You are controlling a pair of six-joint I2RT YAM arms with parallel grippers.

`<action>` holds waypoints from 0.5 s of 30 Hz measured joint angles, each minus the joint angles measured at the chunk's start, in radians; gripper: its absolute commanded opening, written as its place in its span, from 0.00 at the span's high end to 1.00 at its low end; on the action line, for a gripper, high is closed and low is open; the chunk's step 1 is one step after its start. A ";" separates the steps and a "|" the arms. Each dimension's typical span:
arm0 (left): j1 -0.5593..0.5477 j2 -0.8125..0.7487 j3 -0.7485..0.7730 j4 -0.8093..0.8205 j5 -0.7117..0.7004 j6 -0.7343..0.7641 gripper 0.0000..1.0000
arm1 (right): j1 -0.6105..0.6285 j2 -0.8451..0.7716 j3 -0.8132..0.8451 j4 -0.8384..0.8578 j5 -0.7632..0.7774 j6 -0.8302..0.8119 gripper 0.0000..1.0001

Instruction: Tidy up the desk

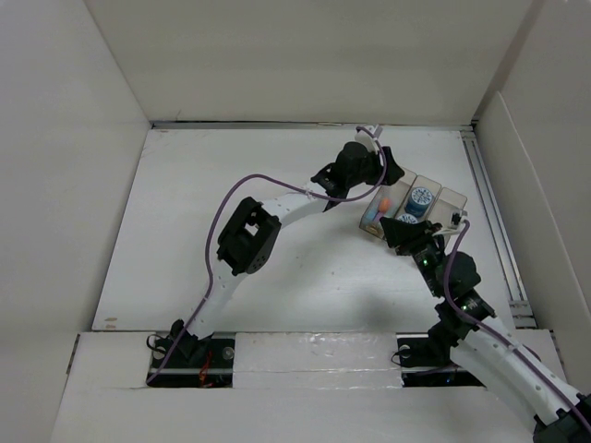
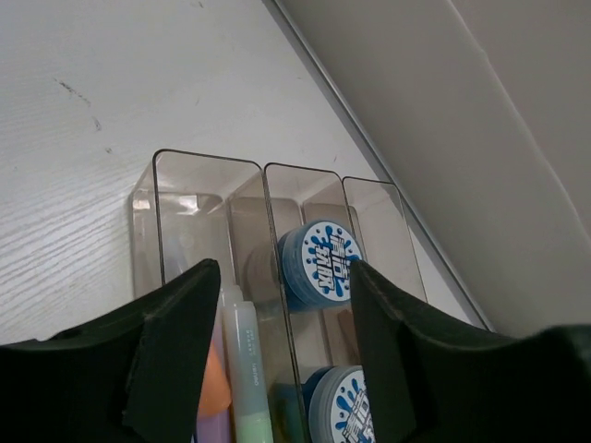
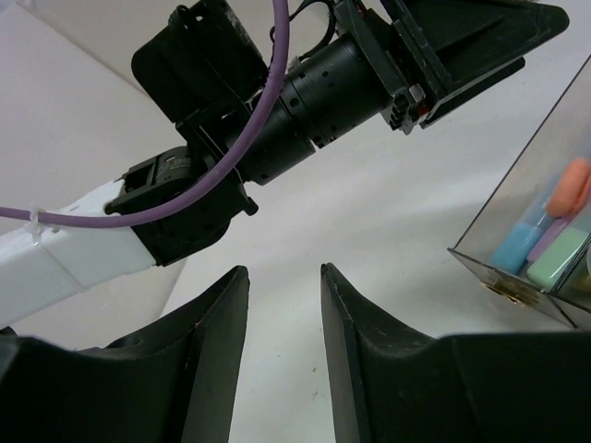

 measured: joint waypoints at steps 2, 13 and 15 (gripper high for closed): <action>0.000 0.000 0.000 -0.001 0.003 0.002 0.40 | 0.000 0.006 0.000 0.000 -0.001 0.000 0.57; 0.016 -0.097 -0.147 0.031 0.030 0.011 0.29 | 0.000 -0.001 0.000 0.000 -0.005 0.000 0.57; 0.026 -0.157 -0.217 0.056 0.042 0.011 0.28 | 0.000 -0.002 0.000 0.001 -0.005 0.000 0.57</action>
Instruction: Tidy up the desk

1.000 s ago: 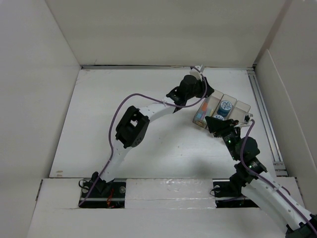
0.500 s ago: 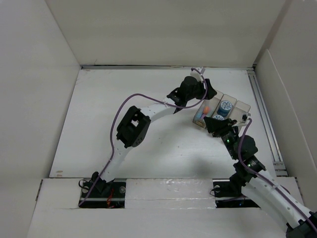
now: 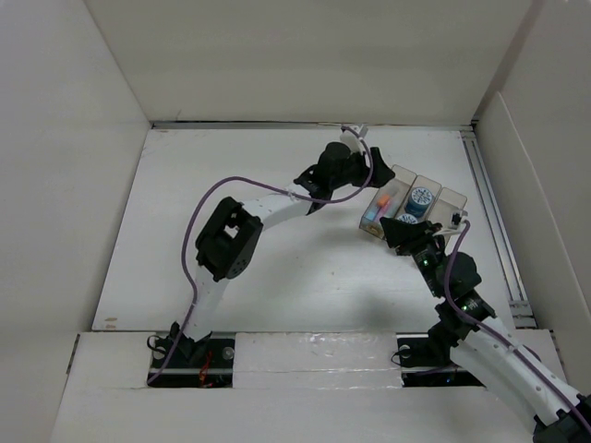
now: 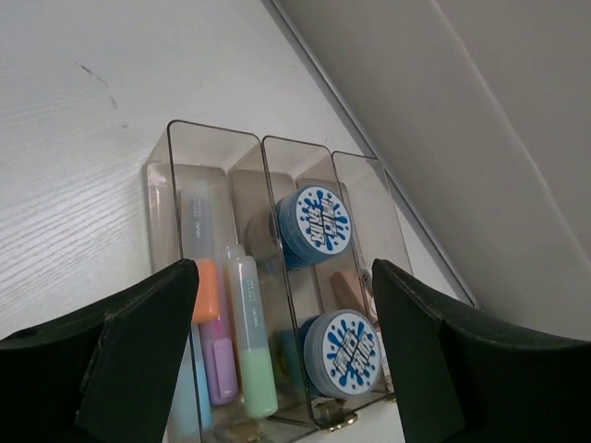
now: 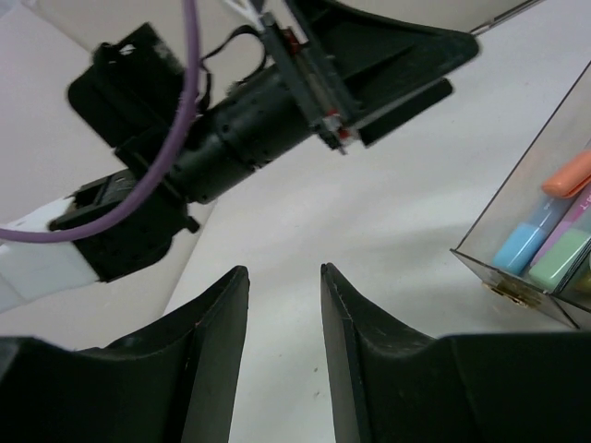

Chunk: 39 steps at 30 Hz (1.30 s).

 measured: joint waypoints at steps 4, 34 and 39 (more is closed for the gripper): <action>0.020 -0.170 -0.184 0.073 -0.002 0.004 0.26 | 0.000 0.000 0.000 -0.001 -0.001 -0.002 0.57; 0.030 -1.975 -1.288 -0.232 -0.653 -0.075 0.29 | 0.006 -0.166 0.159 -0.196 -0.124 0.005 1.00; 0.032 -2.076 -1.331 -0.345 -0.693 -0.104 0.29 | 0.007 -0.267 0.188 -0.296 -0.131 0.008 0.78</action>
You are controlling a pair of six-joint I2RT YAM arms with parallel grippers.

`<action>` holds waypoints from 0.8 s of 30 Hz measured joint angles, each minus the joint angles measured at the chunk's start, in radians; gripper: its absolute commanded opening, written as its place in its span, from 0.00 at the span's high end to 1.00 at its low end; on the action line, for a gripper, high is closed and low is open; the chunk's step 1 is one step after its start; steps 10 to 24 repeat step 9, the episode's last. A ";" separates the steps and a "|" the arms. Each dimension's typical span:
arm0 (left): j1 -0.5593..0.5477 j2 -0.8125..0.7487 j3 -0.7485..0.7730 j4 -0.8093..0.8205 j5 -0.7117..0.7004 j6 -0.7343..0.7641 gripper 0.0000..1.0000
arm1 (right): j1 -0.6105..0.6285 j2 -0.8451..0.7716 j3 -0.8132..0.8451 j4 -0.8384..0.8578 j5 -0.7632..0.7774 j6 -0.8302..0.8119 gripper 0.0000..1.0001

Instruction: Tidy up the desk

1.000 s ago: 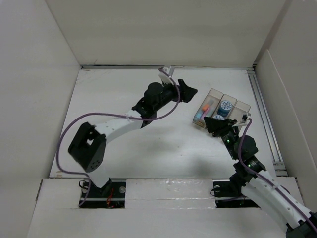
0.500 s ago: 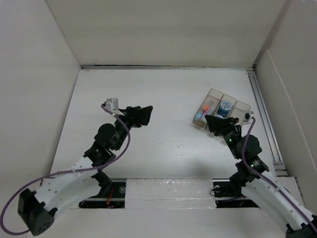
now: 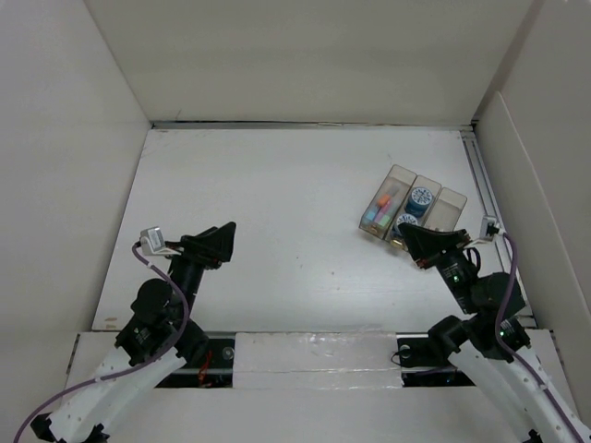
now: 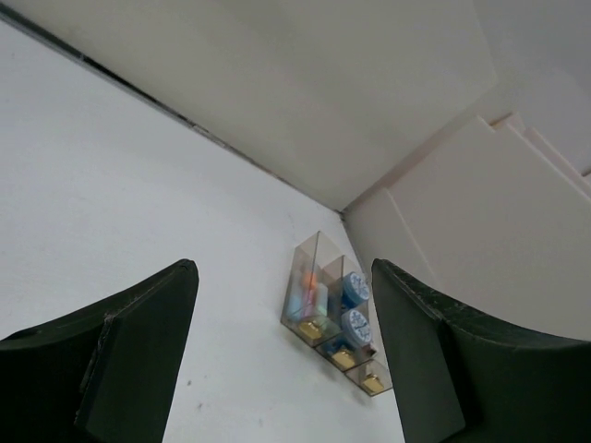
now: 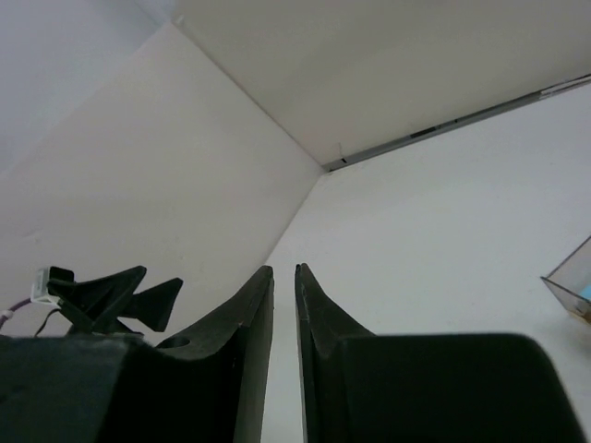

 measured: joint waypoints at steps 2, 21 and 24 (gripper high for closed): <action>0.000 -0.005 -0.009 -0.037 -0.005 -0.005 0.31 | 0.000 -0.031 0.000 -0.030 0.004 0.001 0.67; 0.000 -0.005 -0.049 -0.015 0.042 0.013 0.33 | 0.000 0.019 -0.008 -0.042 -0.010 0.008 0.57; 0.000 -0.005 -0.049 -0.015 0.042 0.013 0.33 | 0.000 0.019 -0.008 -0.042 -0.010 0.008 0.57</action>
